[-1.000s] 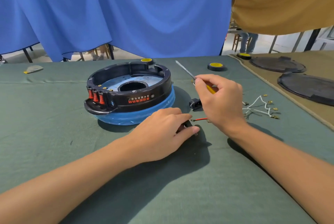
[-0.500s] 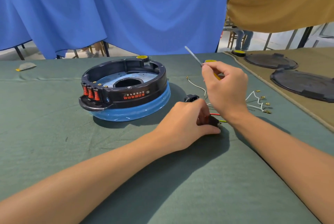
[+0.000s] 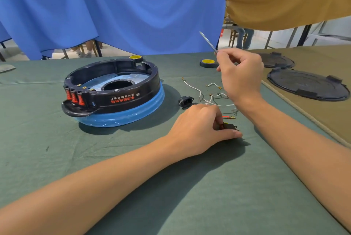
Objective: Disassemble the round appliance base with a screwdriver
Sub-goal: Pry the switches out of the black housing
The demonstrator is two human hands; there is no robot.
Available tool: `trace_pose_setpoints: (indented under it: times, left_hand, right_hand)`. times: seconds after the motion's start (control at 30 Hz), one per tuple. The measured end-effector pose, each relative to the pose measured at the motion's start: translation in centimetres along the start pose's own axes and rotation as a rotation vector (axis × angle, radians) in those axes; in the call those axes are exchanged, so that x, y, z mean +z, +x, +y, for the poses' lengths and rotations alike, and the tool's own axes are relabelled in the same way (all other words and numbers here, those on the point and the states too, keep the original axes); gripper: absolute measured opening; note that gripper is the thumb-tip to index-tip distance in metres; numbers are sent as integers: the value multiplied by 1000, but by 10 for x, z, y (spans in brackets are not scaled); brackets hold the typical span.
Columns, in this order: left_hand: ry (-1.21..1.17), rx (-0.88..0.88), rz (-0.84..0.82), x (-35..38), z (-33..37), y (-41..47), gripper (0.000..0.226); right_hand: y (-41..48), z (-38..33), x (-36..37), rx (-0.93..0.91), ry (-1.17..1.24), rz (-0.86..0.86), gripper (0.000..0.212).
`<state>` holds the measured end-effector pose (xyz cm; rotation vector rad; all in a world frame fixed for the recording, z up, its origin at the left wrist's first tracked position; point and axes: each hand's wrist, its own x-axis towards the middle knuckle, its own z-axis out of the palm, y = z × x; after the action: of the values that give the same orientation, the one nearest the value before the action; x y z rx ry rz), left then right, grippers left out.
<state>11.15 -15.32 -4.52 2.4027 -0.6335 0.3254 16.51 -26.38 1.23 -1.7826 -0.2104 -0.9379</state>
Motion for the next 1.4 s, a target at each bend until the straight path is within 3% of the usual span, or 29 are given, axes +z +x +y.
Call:
trace_pose_setpoints:
  times: [0.17, 0.33, 0.5, 0.6, 0.73, 0.93, 1.03, 1.1, 1.23, 1.3, 1.4]
  left_hand:
    - [30, 49, 16, 18, 22, 16, 48]
    - [275, 194, 93, 42, 42, 35, 55]
    - [311, 229, 92, 36, 38, 34, 60]
    - [384, 351, 106, 2, 24, 18, 49]
    - [701, 509, 247, -62, -15, -5, 29]
    - [735, 287, 527, -131, -82, -45, 19]
    - [616, 44, 731, -151, -113, -64, 18]
    - [473, -207, 788, -155, -129, -74, 25]
    - [20, -592, 724, -151, -144, -76, 46]
    - [-288, -687, 718, -149, -144, -70, 40]
    - [-469, -705, 710, -156, -148, -65, 34]
  right_hand:
    - [6, 13, -27, 10, -58, -9, 20]
    - [10, 25, -45, 79, -50, 27, 19]
    - [11, 28, -52, 102, -31, 21, 20]
    - [7, 24, -49, 118, -15, -2, 19]
    - [-6, 6, -31, 117, 8, -79, 21]
    - [-45, -29, 20, 9, -37, -324, 20]
    - [-61, -42, 43, -76, -48, -448, 18]
    - [-66, -48, 56, -133, -98, -510, 19]
    - [-63, -51, 73, -187, -168, -540, 23]
    - [-57, -52, 79, -224, -224, -561, 23]
    - [-47, -53, 84, -317, -358, -581, 20]
